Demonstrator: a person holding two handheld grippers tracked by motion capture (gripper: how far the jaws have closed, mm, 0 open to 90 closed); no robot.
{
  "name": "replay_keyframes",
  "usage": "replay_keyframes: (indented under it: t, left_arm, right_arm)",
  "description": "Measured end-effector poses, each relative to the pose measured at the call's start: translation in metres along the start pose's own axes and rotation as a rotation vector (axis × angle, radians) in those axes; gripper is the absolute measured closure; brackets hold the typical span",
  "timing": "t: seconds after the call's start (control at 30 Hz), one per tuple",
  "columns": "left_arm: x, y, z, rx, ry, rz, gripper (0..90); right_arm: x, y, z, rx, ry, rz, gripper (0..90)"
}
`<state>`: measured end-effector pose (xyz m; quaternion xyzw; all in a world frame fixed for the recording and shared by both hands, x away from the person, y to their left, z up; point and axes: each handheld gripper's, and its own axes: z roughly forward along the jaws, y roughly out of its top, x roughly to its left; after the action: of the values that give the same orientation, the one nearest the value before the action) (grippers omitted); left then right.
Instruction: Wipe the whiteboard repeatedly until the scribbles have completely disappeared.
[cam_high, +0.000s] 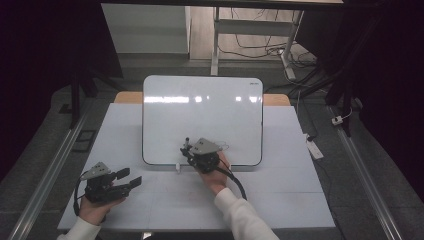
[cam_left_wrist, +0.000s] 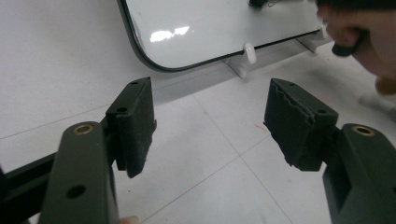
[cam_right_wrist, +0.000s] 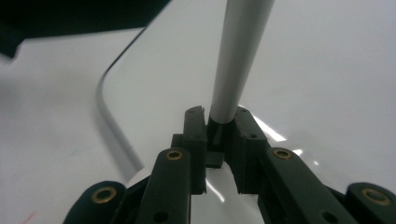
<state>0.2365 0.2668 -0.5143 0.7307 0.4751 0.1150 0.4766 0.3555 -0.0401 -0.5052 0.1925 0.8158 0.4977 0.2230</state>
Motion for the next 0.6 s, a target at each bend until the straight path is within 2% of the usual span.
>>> replay_keyframes:
  t: [0.03,0.07,0.1,0.13,0.2,0.23,0.27,0.37,0.43,0.47,0.5,0.53,0.57,0.6]
  left_arm:
    - [0.000,0.000,0.000,0.001,0.002,0.001,34.0]
    - [-0.001,0.000,-0.001,-0.001,0.004,0.000,34.0]
    - [-0.001,-0.001,-0.001,-0.003,0.005,-0.001,34.0]
    - [-0.001,-0.001,-0.001,-0.004,0.005,-0.002,34.0]
    - [0.000,0.000,-0.001,-0.002,0.004,-0.007,34.0]
    - [0.000,0.000,0.000,-0.001,0.005,-0.006,33.9]
    - [0.001,-0.001,0.000,0.000,0.004,-0.005,33.9]
    - [0.001,-0.001,-0.002,-0.003,0.005,-0.005,34.0]
    - [0.001,-0.001,-0.001,-0.002,0.002,-0.008,34.0]
    - [0.001,0.000,0.000,0.000,0.004,-0.007,33.9]
    - [0.001,0.000,0.000,0.002,0.001,-0.002,33.9]
    - [0.000,0.000,0.001,0.005,0.001,0.000,34.0]
    - [0.000,0.000,0.001,0.005,0.001,-0.001,34.0]
    - [0.000,-0.001,0.000,0.005,0.002,-0.001,33.9]
  right_arm:
    - [-0.009,-0.001,-0.005,-0.034,-0.033,0.043,77.4]
    - [-0.009,-0.001,-0.005,-0.034,-0.033,0.043,77.4]
    - [-0.016,-0.001,-0.007,-0.060,-0.052,0.094,77.4]
    - [-0.014,0.000,-0.007,-0.067,-0.071,0.097,77.4]
    - [0.000,-0.001,0.001,-0.031,-0.019,0.037,77.4]
    - [0.005,-0.002,0.003,-0.026,-0.011,0.005,77.4]
    - [0.003,-0.002,0.002,-0.027,-0.009,0.006,77.4]
    - [-0.017,-0.001,-0.008,-0.080,-0.074,0.103,77.4]
    - [-0.012,-0.001,-0.006,-0.069,-0.065,0.092,77.4]
    - [-0.005,-0.001,-0.002,-0.047,-0.035,0.062,77.4]
    - [-0.005,-0.001,-0.002,-0.047,-0.035,0.062,77.4]
    - [0.003,-0.002,0.002,-0.032,-0.010,0.027,77.4]
    - [0.004,-0.003,0.003,-0.028,-0.003,0.013,77.4]
    - [-0.003,-0.003,0.000,-0.040,-0.014,0.042,77.4]
